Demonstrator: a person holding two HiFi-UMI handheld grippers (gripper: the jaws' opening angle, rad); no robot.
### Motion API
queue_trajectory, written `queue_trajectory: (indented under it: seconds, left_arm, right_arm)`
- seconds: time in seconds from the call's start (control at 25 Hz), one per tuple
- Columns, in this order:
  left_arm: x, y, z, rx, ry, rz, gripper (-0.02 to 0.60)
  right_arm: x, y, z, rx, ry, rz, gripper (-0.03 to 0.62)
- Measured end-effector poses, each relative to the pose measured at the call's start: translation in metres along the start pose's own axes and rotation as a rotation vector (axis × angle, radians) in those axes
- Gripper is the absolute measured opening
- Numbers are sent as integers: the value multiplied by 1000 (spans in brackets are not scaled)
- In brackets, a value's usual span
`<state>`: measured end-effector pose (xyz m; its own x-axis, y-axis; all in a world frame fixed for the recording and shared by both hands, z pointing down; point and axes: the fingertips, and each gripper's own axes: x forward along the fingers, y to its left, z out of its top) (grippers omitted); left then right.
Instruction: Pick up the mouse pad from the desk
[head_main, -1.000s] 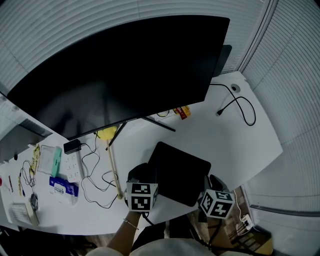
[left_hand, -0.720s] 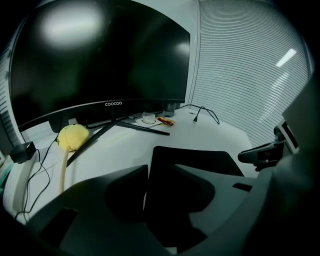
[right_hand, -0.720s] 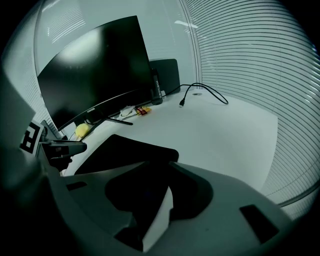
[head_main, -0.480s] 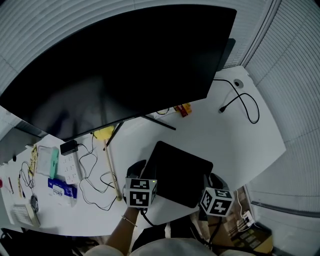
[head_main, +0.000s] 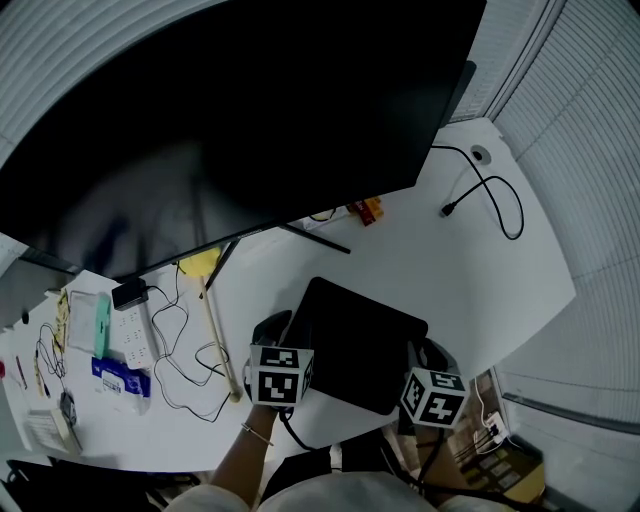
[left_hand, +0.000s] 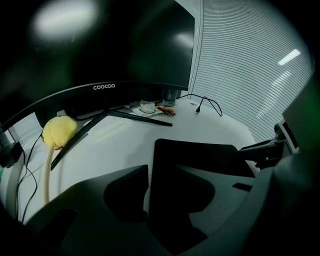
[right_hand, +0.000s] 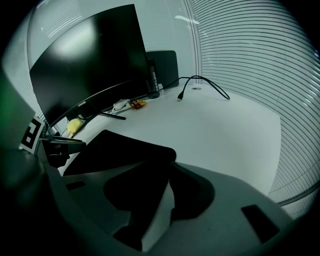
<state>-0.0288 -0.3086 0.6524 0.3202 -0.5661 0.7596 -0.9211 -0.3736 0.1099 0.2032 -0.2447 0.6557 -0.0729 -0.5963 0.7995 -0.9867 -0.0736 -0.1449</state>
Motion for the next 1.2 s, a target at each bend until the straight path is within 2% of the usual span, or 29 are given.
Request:
queue_trajectory:
  seconds: [0.4,0.64,0.92,1.2]
  left_arm:
    - [8,-2,0,2,35,-31,141]
    - [9,-2,0,-12,47,-54,141]
    - [9,-2,0,-18,59,-47,140]
    - [9,-5,-2,-13,124,-66,107]
  right_arm:
    - [1,-2,-2,-43,18,-40,145]
    - [2,-3,-2,-16,21,-40,147]
    - [1,-2,-2,-15,11,-31,143]
    - [3,4,-3,-17,30,3,89]
